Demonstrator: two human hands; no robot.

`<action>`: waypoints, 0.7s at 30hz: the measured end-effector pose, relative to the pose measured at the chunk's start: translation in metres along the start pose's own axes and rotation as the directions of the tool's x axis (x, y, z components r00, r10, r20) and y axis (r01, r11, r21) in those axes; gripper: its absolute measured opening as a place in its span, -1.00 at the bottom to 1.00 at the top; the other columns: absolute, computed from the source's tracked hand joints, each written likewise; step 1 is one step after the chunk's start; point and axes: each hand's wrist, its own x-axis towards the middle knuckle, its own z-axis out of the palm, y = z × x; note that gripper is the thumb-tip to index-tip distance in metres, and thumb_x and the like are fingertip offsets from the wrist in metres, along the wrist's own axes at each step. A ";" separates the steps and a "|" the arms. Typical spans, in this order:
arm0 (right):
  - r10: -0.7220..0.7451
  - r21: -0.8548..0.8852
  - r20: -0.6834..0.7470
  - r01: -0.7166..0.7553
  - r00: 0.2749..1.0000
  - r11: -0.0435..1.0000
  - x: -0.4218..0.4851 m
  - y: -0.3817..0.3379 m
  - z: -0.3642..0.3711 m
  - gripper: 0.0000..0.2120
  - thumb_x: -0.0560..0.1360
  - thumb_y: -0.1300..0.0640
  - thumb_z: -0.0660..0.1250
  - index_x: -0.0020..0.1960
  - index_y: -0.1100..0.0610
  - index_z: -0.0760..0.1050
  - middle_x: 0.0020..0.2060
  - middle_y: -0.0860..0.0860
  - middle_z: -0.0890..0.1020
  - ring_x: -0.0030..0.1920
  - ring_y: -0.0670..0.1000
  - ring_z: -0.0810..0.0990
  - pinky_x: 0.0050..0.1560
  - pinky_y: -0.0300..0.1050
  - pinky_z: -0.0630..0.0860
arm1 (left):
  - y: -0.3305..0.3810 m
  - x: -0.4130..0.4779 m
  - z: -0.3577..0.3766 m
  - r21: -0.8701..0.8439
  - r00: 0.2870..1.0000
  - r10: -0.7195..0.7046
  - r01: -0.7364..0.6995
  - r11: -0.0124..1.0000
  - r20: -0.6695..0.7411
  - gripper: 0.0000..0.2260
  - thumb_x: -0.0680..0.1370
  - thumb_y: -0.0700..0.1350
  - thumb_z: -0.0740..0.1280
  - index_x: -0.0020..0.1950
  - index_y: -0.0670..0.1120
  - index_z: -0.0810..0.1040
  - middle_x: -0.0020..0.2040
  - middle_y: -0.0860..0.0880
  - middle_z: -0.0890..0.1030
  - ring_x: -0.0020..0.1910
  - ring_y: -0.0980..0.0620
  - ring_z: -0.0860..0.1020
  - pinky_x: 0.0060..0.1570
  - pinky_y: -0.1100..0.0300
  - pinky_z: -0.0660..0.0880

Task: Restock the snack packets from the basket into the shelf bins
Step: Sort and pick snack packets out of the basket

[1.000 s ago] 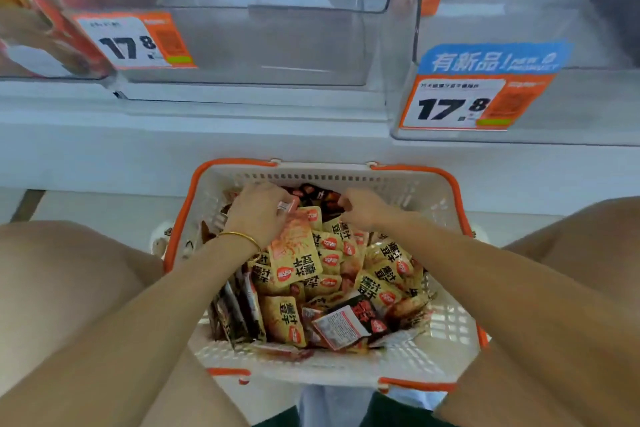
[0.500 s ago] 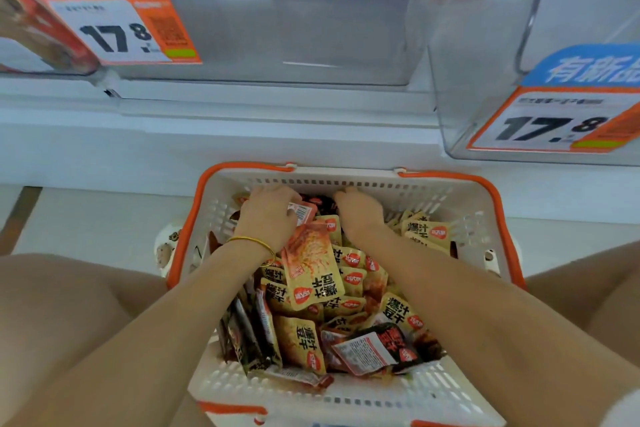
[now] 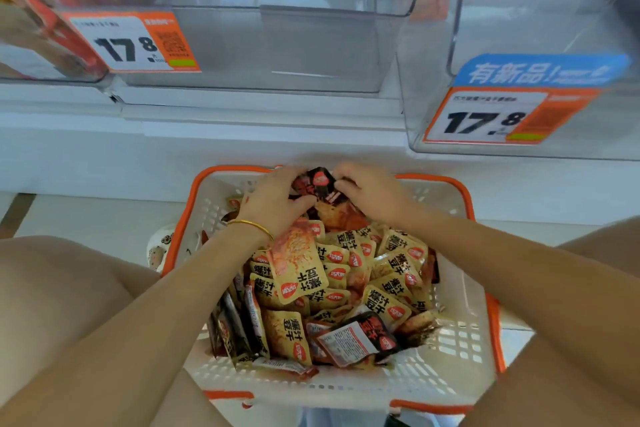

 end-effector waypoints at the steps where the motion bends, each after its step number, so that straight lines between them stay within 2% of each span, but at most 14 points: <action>1: 0.011 0.060 0.010 -0.011 1.000 0.998 -0.006 -0.004 -0.010 -0.85 0.59 0.15 0.19 0.00 0.20 0.49 -0.18 0.04 0.56 -0.17 0.01 0.48 -0.17 -0.13 0.36 | 0.010 -0.003 -0.003 -0.075 1.000 0.003 -0.004 0.997 -0.013 -0.56 0.53 -0.13 0.36 0.40 -0.11 0.38 0.25 -0.09 0.51 0.22 -0.05 0.47 0.26 0.05 0.39; 2: 0.024 0.124 0.015 -0.025 1.000 0.992 -0.013 -0.005 -0.019 -0.86 0.59 0.18 0.20 -0.02 0.23 0.48 -0.21 0.04 0.52 -0.22 -0.03 0.45 -0.22 -0.22 0.32 | 0.018 -0.005 -0.006 -0.126 1.000 0.005 -0.009 0.992 -0.029 -0.59 0.54 -0.14 0.35 0.37 -0.12 0.41 0.19 -0.07 0.52 0.17 -0.01 0.48 0.21 0.15 0.39; 4: 0.053 0.244 0.028 -0.058 0.998 0.968 -0.028 -0.010 -0.034 -0.87 0.58 0.21 0.21 -0.04 0.26 0.48 -0.22 0.06 0.51 -0.24 -0.06 0.44 -0.24 -0.34 0.31 | 0.034 -0.010 -0.014 -0.110 0.998 0.037 -0.042 0.993 -0.044 -0.70 0.54 -0.15 0.34 0.27 -0.15 0.50 0.03 -0.02 0.51 0.04 0.05 0.46 0.01 0.32 0.34; 6: 0.077 0.328 0.055 -0.091 0.996 0.940 -0.043 -0.014 -0.047 -0.86 0.58 0.20 0.21 -0.02 0.27 0.49 -0.24 0.04 0.53 -0.25 -0.10 0.47 -0.22 -0.28 0.36 | 0.049 -0.015 -0.023 -0.052 0.997 0.078 -0.079 0.996 -0.011 -0.85 0.55 -0.16 0.33 0.09 -0.16 0.57 -0.08 0.01 0.52 -0.07 0.04 0.46 -0.22 0.32 0.31; 7: 0.084 0.358 0.065 -0.102 0.994 0.928 -0.051 -0.017 -0.054 -0.85 0.59 0.20 0.21 -0.02 0.28 0.48 -0.30 0.00 0.50 -0.33 -0.19 0.45 -0.29 -0.32 0.34 | 0.055 -0.019 -0.027 -0.061 0.996 0.090 -0.089 0.994 0.013 -0.93 0.55 -0.17 0.33 0.00 -0.13 0.56 -0.14 0.02 0.51 -0.12 0.05 0.46 -0.28 0.34 0.31; 8: 0.094 0.391 0.065 -0.112 0.993 0.914 -0.059 -0.022 -0.060 -0.85 0.59 0.20 0.22 -0.03 0.29 0.48 -0.36 -0.03 0.46 -0.40 -0.22 0.41 -0.35 -0.38 0.30 | 0.062 -0.023 -0.032 -0.098 0.994 0.103 -0.099 0.990 0.041 -0.98 0.54 -0.19 0.33 -0.08 -0.11 0.54 -0.19 0.04 0.49 -0.17 0.07 0.45 -0.29 0.36 0.32; 9: 0.106 0.427 0.066 -0.124 0.992 0.896 -0.066 -0.026 -0.067 -0.87 0.59 0.21 0.22 -0.04 0.28 0.47 -0.38 -0.04 0.43 -0.45 -0.22 0.39 -0.40 -0.40 0.27 | 0.068 -0.027 -0.037 -0.147 0.990 0.122 -0.111 0.983 0.067 -0.92 0.54 -0.22 0.33 -0.14 -0.08 0.51 -0.22 0.06 0.48 -0.21 0.11 0.45 -0.27 0.35 0.34; 10: 0.117 0.470 0.078 -0.141 0.990 0.872 -0.074 -0.031 -0.074 -0.89 0.59 0.20 0.22 -0.04 0.25 0.46 -0.37 -0.01 0.44 -0.45 -0.20 0.40 -0.41 -0.39 0.29 | 0.075 -0.032 -0.041 -0.190 0.986 0.139 -0.119 0.975 0.094 -0.87 0.54 -0.24 0.33 -0.18 -0.06 0.50 -0.23 0.06 0.49 -0.26 0.16 0.46 -0.26 0.34 0.36; 12: 0.116 0.554 0.143 -0.176 0.983 0.813 -0.090 -0.042 -0.087 -0.90 0.57 0.15 0.25 0.00 0.19 0.46 -0.28 0.05 0.52 -0.33 -0.07 0.52 -0.31 -0.25 0.46 | 0.090 -0.042 -0.051 -0.249 0.979 0.166 -0.133 0.959 0.119 -0.85 0.53 -0.26 0.33 -0.20 -0.04 0.51 -0.25 0.03 0.54 -0.31 0.21 0.49 -0.24 0.34 0.43; 14: 0.079 0.625 0.198 -0.188 0.977 0.757 -0.106 -0.053 -0.099 -0.88 0.54 0.16 0.30 0.06 0.15 0.47 -0.14 0.08 0.61 -0.17 0.00 0.60 -0.16 -0.15 0.56 | 0.107 -0.051 -0.063 -0.289 0.977 0.198 -0.166 0.943 0.083 -0.86 0.52 -0.27 0.34 -0.19 -0.07 0.53 -0.26 0.02 0.58 -0.34 0.25 0.52 -0.24 0.36 0.46; 17: 0.005 0.677 0.133 -0.094 0.991 0.730 -0.124 -0.073 -0.123 -0.75 0.48 0.33 0.35 0.14 0.21 0.49 -0.03 0.10 0.64 -0.11 -0.07 0.61 -0.06 -0.25 0.56 | 0.135 -0.062 -0.081 -0.384 0.974 0.228 -0.208 0.900 0.007 -0.87 0.51 -0.28 0.35 -0.18 -0.08 0.54 -0.35 0.09 0.61 -0.40 0.26 0.54 -0.30 0.34 0.49; 19: -0.038 0.745 0.096 -0.047 0.995 0.665 -0.133 -0.085 -0.149 -0.75 0.43 0.36 0.39 0.10 0.22 0.52 -0.07 0.07 0.65 -0.10 -0.05 0.62 0.00 -0.19 0.57 | 0.157 -0.070 -0.093 -0.450 0.969 0.246 -0.233 0.862 -0.029 -0.88 0.53 -0.25 0.32 -0.16 -0.07 0.55 -0.41 0.11 0.61 -0.41 0.22 0.54 -0.33 0.28 0.51; 21: -0.038 0.841 0.106 -0.069 0.994 0.536 -0.139 -0.093 -0.183 -0.77 0.34 0.33 0.43 -0.01 0.22 0.57 -0.16 0.08 0.67 -0.20 0.00 0.65 -0.10 -0.14 0.61 | 0.182 -0.074 -0.105 -0.518 0.959 0.270 -0.272 0.811 -0.081 -0.88 0.58 -0.19 0.26 -0.13 -0.07 0.55 -0.38 0.09 0.60 -0.43 0.19 0.54 -0.39 0.27 0.52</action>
